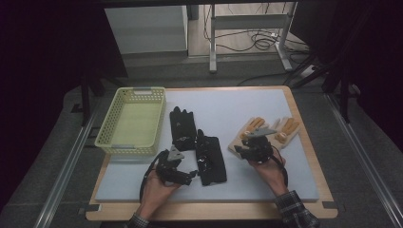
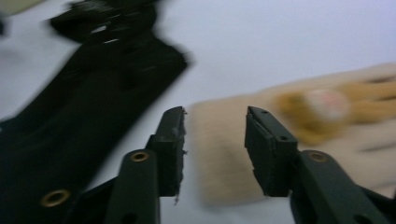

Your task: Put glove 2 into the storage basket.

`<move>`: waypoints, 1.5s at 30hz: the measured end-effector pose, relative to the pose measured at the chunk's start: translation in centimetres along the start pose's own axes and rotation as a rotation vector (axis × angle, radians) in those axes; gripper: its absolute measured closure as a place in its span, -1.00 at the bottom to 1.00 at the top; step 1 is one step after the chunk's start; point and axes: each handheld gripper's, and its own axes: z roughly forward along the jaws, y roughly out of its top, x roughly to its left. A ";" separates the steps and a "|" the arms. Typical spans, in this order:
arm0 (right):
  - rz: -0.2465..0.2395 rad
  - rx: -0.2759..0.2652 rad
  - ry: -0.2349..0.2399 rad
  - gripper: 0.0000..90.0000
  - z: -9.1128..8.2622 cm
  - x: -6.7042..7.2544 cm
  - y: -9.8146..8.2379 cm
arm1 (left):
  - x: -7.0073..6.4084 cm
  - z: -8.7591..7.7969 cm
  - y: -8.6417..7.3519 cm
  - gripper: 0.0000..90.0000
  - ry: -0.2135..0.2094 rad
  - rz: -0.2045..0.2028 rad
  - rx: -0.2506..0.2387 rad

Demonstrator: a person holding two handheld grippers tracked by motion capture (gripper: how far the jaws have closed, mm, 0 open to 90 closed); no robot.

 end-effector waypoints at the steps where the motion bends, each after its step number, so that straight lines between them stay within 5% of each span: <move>1: -0.020 0.007 0.042 0.39 0.0 1.4 -0.5 | 0.6 -0.6 -1.2 -0.91 0.018 -0.019 0.002; 6: -0.046 0.005 0.114 0.39 0.9 3.6 -0.6 | 1.4 -1.5 -3.2 -0.91 0.069 -0.032 0.009; 9: -0.056 -0.005 0.147 0.16 3.1 4.7 0.7 | 2.2 -2.3 -4.1 -0.91 0.134 -0.021 0.005; 12: -0.055 0.006 0.158 0.03 4.7 5.0 1.4 | 2.6 -2.5 -4.4 -0.91 0.150 -0.024 0.006; 14: -0.077 0.034 0.140 0.12 6.3 5.2 1.8 | 3.0 -2.4 -4.7 -0.92 0.140 -0.031 0.003; 15: -0.060 0.038 0.162 0.48 7.1 5.1 1.8 | 3.2 -2.4 -4.8 -0.90 0.122 -0.046 0.002; 19: -0.070 0.060 0.120 0.88 6.6 4.9 1.8 | 3.4 -2.4 -4.8 -0.89 0.109 -0.055 0.006; 24: -0.082 0.058 0.113 0.88 4.8 5.3 1.3 | 3.5 -2.3 -4.9 -0.89 0.098 -0.070 0.007; 25: -0.072 0.091 0.152 0.84 4.0 5.4 0.8 | 3.5 -2.3 -4.9 -0.89 0.096 -0.072 0.007; 29: -0.073 0.071 0.156 0.61 3.4 5.3 0.5 | 3.6 -2.3 -4.9 -0.89 0.093 -0.076 0.009; 31: -0.068 0.034 0.156 0.45 3.6 4.7 1.7 | 3.6 -2.3 -4.9 -0.89 0.093 -0.077 0.011; 36: -0.085 0.023 0.172 0.44 5.3 4.7 3.8 | 3.6 -2.3 -4.9 -0.90 0.093 -0.080 0.008; 45: -0.136 0.031 0.173 0.45 11.2 5.2 9.1 | 3.5 -2.3 -5.0 -0.89 0.094 -0.082 0.002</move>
